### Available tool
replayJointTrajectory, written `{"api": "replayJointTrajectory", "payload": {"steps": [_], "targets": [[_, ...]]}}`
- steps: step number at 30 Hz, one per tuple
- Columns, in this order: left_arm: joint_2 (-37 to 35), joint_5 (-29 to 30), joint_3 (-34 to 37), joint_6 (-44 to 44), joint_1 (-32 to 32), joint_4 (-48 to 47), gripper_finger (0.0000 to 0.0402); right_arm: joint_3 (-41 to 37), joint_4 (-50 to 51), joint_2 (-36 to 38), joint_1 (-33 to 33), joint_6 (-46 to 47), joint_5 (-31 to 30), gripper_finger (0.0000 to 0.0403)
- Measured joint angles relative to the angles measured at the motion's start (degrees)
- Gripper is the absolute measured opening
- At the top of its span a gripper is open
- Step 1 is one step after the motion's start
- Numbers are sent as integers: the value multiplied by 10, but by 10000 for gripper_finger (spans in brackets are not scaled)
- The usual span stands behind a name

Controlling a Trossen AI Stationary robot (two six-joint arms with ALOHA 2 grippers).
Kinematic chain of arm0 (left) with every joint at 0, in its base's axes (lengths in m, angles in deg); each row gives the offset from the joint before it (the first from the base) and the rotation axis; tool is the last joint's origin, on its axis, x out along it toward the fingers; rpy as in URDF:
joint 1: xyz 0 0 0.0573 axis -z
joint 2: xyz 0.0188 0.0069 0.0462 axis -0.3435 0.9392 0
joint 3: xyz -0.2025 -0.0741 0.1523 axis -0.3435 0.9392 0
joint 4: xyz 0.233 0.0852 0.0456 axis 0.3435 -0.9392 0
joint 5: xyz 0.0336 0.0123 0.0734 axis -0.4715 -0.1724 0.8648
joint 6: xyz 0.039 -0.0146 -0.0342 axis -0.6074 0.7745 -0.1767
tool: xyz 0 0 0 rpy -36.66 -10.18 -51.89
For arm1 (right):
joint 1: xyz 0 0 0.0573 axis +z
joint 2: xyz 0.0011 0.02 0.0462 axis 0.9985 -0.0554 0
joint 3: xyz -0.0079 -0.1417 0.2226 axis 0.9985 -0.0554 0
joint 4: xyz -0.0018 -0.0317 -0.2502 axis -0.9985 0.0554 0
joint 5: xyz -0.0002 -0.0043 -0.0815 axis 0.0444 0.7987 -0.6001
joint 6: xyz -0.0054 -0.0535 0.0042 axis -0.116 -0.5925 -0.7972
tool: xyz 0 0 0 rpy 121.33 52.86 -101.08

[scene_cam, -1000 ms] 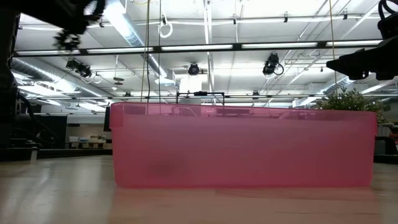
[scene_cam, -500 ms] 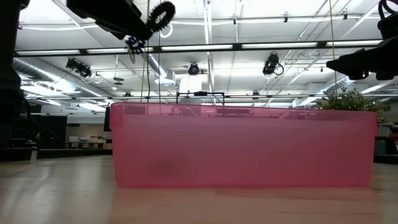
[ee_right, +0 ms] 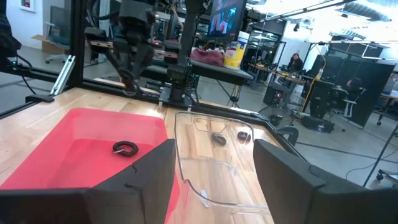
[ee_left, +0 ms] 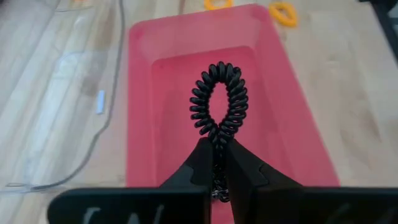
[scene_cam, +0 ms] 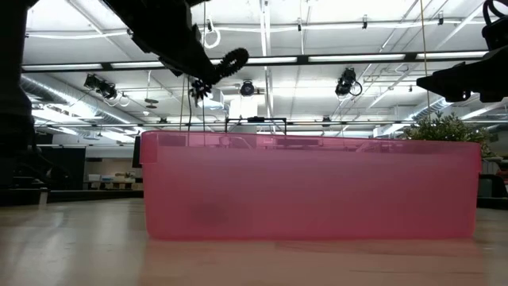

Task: Sort spring keychains
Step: Put the bottom black spring keychain into the red bin

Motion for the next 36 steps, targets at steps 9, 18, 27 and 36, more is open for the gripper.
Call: {"api": "replayJointTrajectory", "payload": {"steps": [9, 18, 27, 36], "targets": [[0, -44, 0, -13, -60, -8, 22, 0, 0, 0, 0, 0, 0, 222], [0, -49, 0, -22, -84, -32, 22, 0, 0, 0, 0, 0, 0, 222], [0, -73, 0, -30, -85, -26, 22, 0, 0, 0, 0, 0, 0, 222], [0, -76, 0, -39, -85, -19, 128, 0, 0, 0, 0, 0, 0, 222]]}}
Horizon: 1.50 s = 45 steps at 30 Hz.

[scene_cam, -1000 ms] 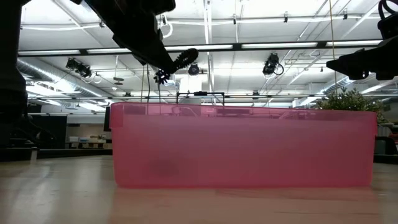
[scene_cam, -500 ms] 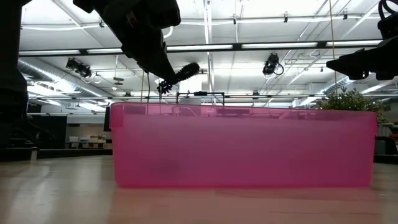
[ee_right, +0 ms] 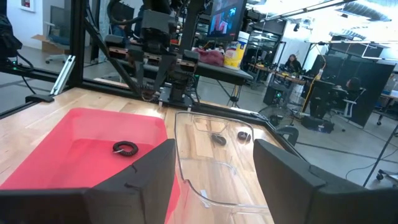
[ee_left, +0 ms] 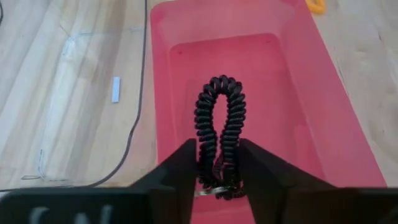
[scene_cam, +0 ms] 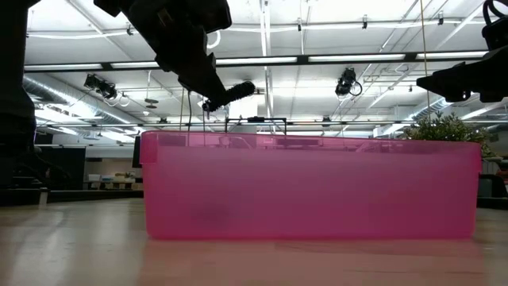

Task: Sort spring keychains
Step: Put the bottom black spring keychain into the red bin

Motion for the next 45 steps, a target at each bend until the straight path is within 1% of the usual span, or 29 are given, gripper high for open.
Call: {"api": "replayJointTrajectory", "payload": {"steps": [9, 12, 14, 21, 29, 36, 45], "targets": [[0, -2, 0, -4, 0, 0, 250, 0, 0, 0, 0, 0, 0, 222], [0, -6, 0, -3, 0, -1, 279, 0, 0, 0, 0, 0, 0, 222], [0, -7, 0, -2, 0, 0, 290, 0, 0, 0, 0, 0, 0, 222], [0, -15, 0, 18, 8, -5, 295, 0, 0, 0, 0, 0, 0, 222], [0, -16, 0, 50, 36, -54, 295, 0, 0, 0, 0, 0, 0, 222], [0, -16, 0, 78, 74, -125, 295, 0, 0, 0, 0, 0, 0, 222], [0, -8, 0, 133, 147, -207, 295, 0, 0, 0, 0, 0, 0, 222]]}}
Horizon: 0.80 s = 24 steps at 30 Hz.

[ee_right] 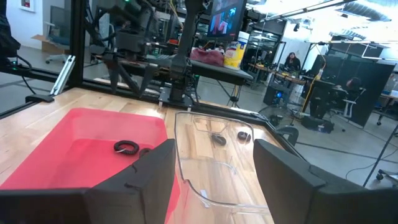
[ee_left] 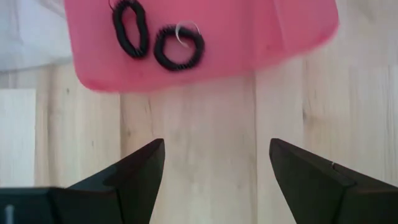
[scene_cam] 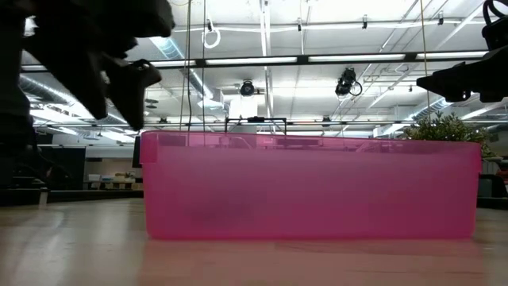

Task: Sort spring keychains
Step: Put the bottom black spring keychain into the red bin

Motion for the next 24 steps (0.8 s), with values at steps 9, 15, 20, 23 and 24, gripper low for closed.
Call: {"api": "replayJointTrajectory", "payload": {"steps": [9, 15, 20, 23, 24], "targets": [[0, 12, 0, 64, 76, -73, 295, 0, 0, 0, 0, 0, 0, 222], [0, -11, 0, 96, 116, -125, 295, 0, 0, 0, 0, 0, 0, 222], [0, 14, 0, 139, 151, -145, 295, 0, 0, 0, 0, 0, 0, 222], [0, 37, 0, 169, 173, -150, 295, 0, 0, 0, 0, 0, 0, 222], [0, 40, 0, 174, 180, -154, 295, 0, 0, 0, 0, 0, 0, 222]]}}
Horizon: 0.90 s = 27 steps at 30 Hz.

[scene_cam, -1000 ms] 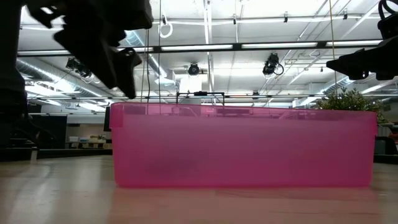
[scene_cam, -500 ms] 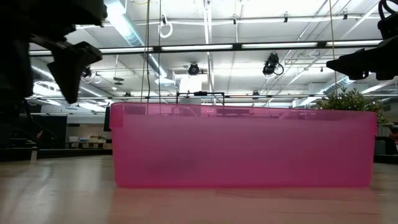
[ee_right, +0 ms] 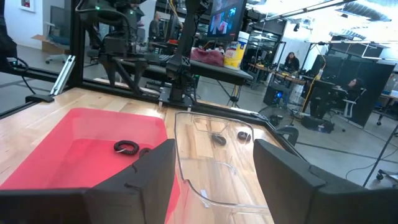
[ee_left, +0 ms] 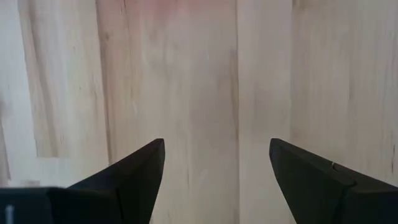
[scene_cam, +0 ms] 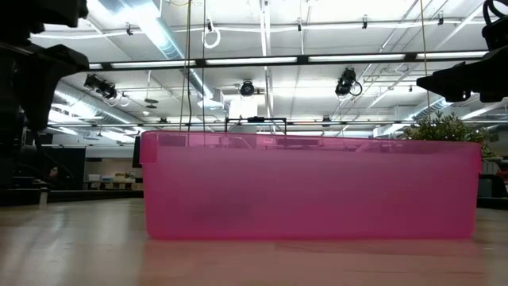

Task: Sort spring keychains
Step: Put the bottom black spring keychain into the red bin

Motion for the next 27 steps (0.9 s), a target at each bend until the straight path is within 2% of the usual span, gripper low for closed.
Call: {"api": "replayJointTrajectory", "payload": {"steps": [9, 27], "targets": [[0, 10, 0, 29, 54, -26, 295, 0, 0, 0, 0, 0, 0, 222], [-3, 61, 0, 35, 22, -36, 295, 0, 0, 0, 0, 0, 0, 222]]}}
